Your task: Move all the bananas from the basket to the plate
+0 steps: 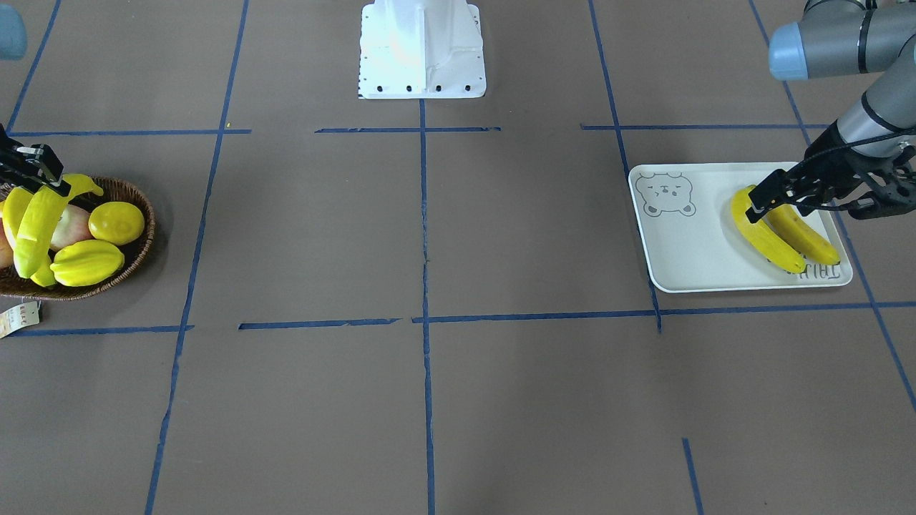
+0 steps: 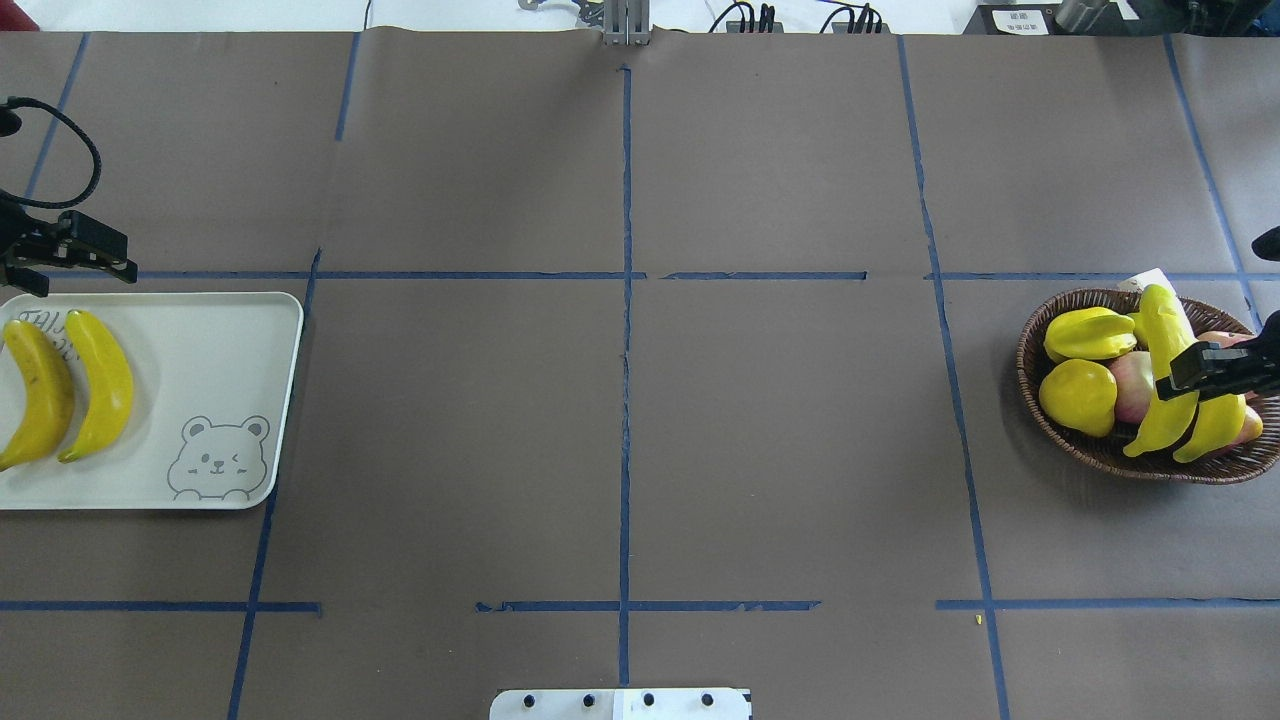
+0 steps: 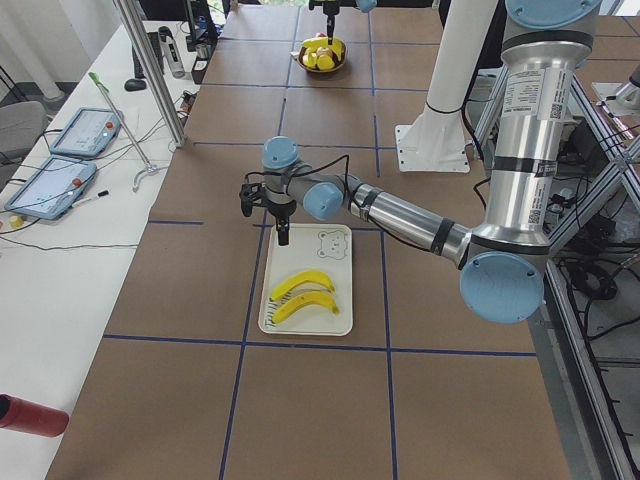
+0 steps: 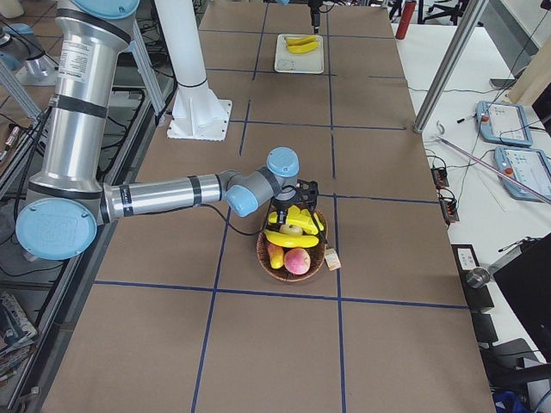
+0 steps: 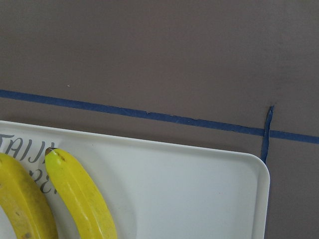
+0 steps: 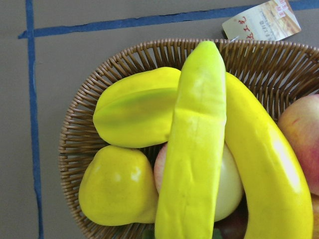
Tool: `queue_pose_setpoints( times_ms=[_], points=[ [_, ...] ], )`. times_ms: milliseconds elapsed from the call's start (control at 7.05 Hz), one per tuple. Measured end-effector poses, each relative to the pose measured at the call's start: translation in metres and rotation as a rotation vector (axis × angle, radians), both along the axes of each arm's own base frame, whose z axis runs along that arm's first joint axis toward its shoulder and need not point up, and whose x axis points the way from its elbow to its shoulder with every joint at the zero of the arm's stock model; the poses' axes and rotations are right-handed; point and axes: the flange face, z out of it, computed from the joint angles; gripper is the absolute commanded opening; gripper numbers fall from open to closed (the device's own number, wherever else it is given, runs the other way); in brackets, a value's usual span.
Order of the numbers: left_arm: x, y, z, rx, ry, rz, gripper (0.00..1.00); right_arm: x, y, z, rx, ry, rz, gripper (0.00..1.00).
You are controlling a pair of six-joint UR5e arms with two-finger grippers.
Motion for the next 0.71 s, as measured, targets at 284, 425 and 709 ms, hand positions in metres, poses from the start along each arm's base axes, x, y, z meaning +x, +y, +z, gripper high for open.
queue_pose_setpoints(
  times_ms=[284, 425, 709],
  points=[
    [0.0, 0.001, -0.005, 0.007, 0.006, 0.0, 1.0, 0.014, 0.012, -0.049, -0.027, -0.075, -0.019, 0.0],
    [0.0, 0.002, -0.012, 0.018, 0.012, 0.002, 1.0, 0.014, 0.015, -0.085, -0.02, -0.105, -0.031, 0.0],
    [0.007, -0.002, -0.036, 0.048, 0.037, 0.0, 1.0, -0.026, -0.007, -0.164, 0.056, -0.174, -0.071, 0.0]
  ],
)
